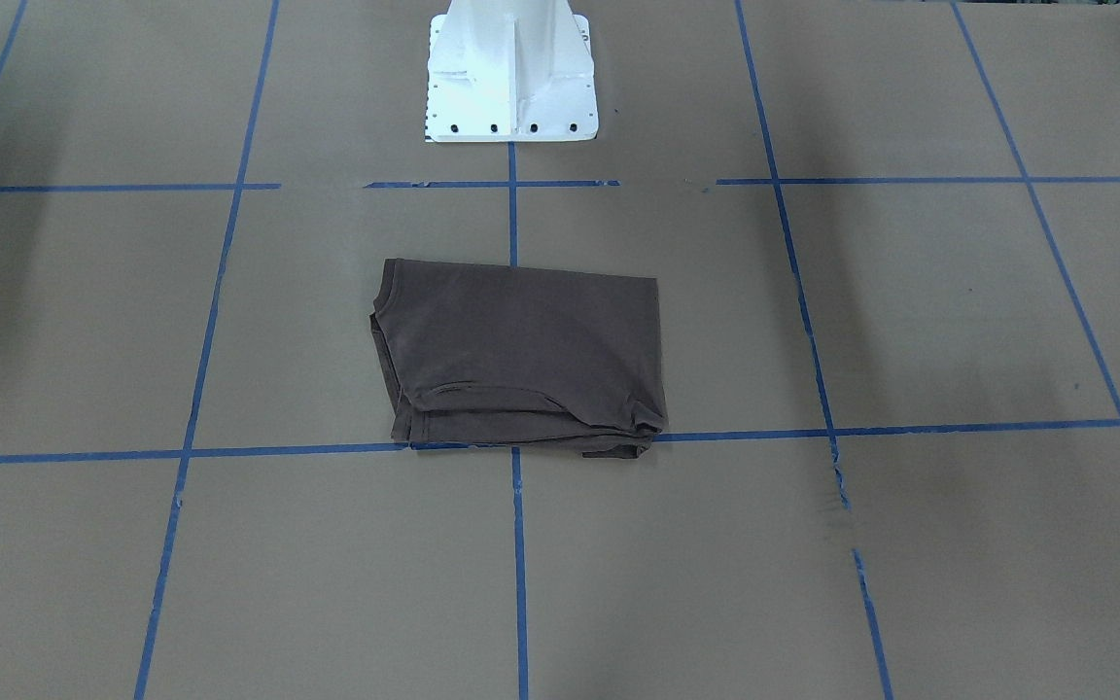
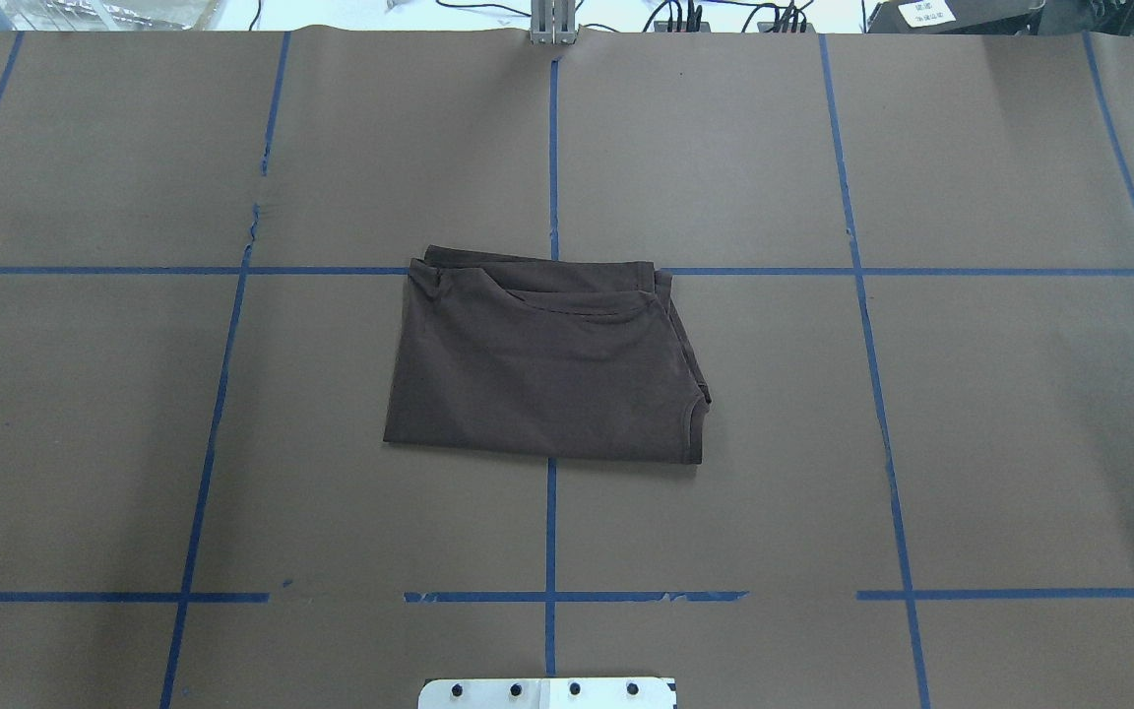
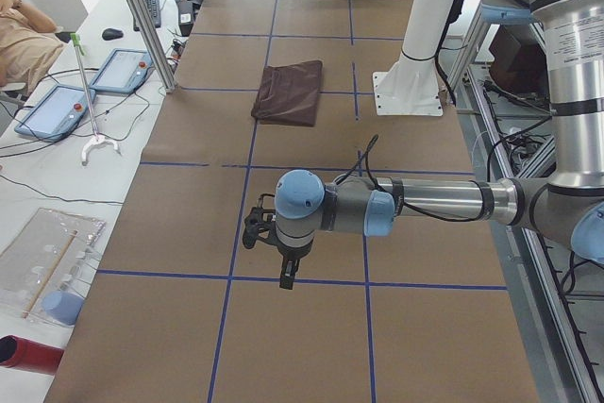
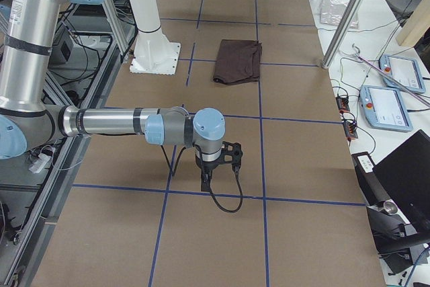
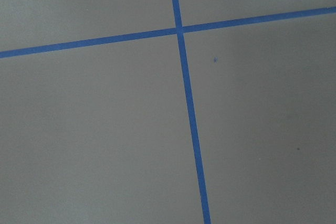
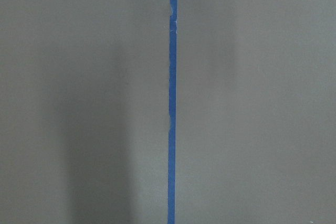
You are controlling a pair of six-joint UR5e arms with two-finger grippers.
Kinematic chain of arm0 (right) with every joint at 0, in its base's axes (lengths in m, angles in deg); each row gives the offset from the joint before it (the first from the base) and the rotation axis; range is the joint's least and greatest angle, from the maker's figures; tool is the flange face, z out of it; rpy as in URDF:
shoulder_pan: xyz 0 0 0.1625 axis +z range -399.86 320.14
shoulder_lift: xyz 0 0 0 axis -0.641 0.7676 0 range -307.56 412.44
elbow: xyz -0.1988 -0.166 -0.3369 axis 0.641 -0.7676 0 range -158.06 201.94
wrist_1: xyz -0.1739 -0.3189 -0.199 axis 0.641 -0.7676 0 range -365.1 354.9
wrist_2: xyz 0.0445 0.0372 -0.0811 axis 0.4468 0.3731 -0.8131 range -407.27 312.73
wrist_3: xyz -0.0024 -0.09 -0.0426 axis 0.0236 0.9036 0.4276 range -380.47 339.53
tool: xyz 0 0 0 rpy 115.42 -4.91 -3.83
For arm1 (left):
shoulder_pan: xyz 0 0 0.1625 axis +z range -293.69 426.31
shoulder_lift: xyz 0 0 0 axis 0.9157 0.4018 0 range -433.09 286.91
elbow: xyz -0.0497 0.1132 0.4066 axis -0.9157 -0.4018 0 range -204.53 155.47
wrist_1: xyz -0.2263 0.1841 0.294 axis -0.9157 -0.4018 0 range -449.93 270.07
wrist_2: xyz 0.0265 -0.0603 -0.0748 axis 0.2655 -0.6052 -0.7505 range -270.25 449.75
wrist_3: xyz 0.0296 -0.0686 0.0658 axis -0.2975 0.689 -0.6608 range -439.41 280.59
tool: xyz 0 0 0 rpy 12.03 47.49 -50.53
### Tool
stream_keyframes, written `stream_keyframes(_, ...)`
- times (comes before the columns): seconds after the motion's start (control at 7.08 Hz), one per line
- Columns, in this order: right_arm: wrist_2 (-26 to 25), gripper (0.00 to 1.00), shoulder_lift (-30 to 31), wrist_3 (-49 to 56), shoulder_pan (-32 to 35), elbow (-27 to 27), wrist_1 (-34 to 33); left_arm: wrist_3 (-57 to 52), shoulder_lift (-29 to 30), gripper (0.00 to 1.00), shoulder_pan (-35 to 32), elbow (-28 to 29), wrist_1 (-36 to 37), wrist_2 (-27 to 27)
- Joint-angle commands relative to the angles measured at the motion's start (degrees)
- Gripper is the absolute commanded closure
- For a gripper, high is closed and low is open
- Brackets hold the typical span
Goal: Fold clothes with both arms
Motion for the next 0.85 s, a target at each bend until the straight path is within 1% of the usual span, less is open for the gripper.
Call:
stream_keyframes(0.0, -0.1, 0.0, -0.2, 0.1, -0.1, -0.3, 0.1, 0.0, -0.3, 0.0, 0.0, -1.3, 0.0, 0.3)
stream_keyframes(0.71, -0.2, 0.0, -0.3, 0.1, -0.1, 0.0, 0.3, 0.1, -0.4, 0.0, 0.0, -1.3, -0.1, 0.3)
